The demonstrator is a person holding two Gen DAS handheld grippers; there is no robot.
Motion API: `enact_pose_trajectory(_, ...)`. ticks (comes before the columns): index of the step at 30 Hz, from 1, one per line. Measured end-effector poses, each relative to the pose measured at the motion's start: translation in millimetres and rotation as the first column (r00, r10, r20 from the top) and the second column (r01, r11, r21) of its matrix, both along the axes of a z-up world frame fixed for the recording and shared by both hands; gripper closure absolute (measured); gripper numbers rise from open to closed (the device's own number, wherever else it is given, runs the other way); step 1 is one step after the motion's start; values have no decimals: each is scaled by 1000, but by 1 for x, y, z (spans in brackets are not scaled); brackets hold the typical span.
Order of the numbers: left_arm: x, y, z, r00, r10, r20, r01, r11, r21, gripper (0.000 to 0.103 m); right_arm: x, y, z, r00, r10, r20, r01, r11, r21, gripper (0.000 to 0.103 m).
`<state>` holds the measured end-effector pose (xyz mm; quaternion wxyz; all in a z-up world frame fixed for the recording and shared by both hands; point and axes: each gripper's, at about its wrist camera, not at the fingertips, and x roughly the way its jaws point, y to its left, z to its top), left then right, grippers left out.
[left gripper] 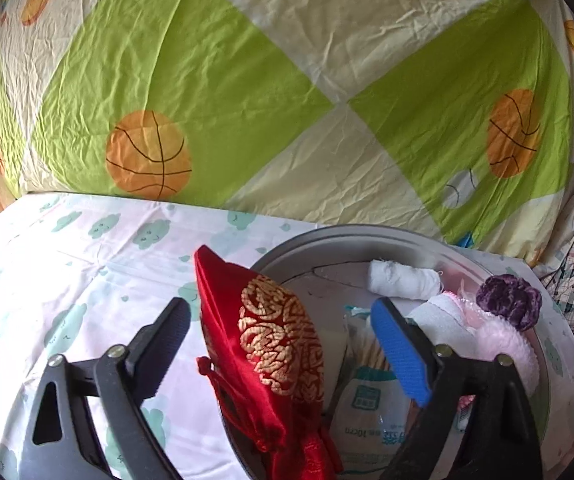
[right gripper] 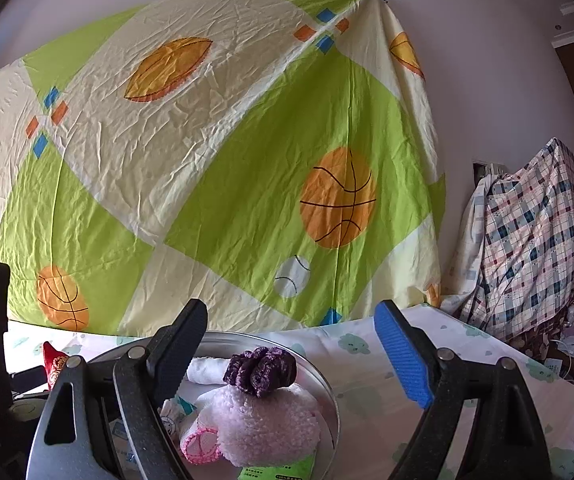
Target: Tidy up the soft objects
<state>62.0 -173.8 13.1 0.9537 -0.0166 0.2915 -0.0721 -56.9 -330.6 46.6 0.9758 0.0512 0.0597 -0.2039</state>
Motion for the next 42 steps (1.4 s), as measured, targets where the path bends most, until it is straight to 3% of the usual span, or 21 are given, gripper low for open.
enact_pose_trajectory(2, 6, -2, -3, 1000, -7, -28, 8, 1000, 10, 42, -1, -2, 1, 1000, 1, 3, -1, 1000, 13, 16)
enact_pose_trajectory(4, 11, -7, -5, 999, -4, -47, 6, 998, 61, 48, -2, -5, 2, 1000, -4, 9, 3, 1000, 26, 16)
enact_pose_trajectory(6, 12, -11, -7, 999, 4, -42, 0, 994, 113, 68, -4, -8, 4, 1000, -8, 16, 7, 999, 41, 16)
enact_pose_trajectory(9, 12, -8, -5, 999, 16, -28, -11, 988, 153, 86, -6, -14, 6, 1000, -11, 26, 9, 997, 76, 16)
enact_pose_trajectory(11, 9, -8, 0, 1000, -21, 3, 21, 990, 141, 86, -7, -18, 6, 999, -18, 28, 15, 995, 98, 16)
enact_pose_trajectory(14, -11, -25, 11, 989, -44, 142, 8, 969, 248, 86, -6, -25, 5, 999, -33, 23, 29, 990, 134, 16)
enact_pose_trajectory(16, -25, -44, 14, 974, -118, 192, 53, 949, 312, 86, -6, -33, 4, 999, -42, 18, 38, 984, 171, 16)
enact_pose_trajectory(22, -43, -78, 7, 951, -256, 171, 189, 924, 331, 85, -8, -61, -2, 997, -80, 8, 73, 948, 309, 16)
enact_pose_trajectory(25, -46, -82, 6, 945, -286, 160, 225, 921, 318, 72, -10, -70, -4, 996, -92, 13, 82, 932, 352, 16)
enact_pose_trajectory(27, -49, -82, 5, 944, -293, 154, 239, 925, 294, 33, -11, -72, -4, 995, -97, 16, 85, 931, 355, 16)
enact_pose_trajectory(29, -53, -78, 7, 940, -297, 167, 248, 932, 266, 20, -11, -72, -4, 996, -91, 15, 80, 932, 353, 16)
enact_pose_trajectory(31, -62, -74, 10, 936, -277, 217, 218, 941, 260, 18, -10, -72, -5, 996, -89, 6, 81, 934, 348, 15)
enact_pose_trajectory(33, -70, -70, 12, 925, -294, 240, 234, 940, 248, 5, -9, -71, -6, 995, -97, -4, 93, 938, 334, 15)
enact_pose_trajectory(35, -76, -65, 12, 922, -302, 242, 247, 941, 230, 0, -9, -68, -8, 994, -111, -14, 110, 943, 313, 15)
enact_pose_trajectory(42, -82, -41, 9, 935, -271, 228, 238, 958, 163, 0, -18, -57, -18, 991, -130, -22, 130, 935, 329, 11)
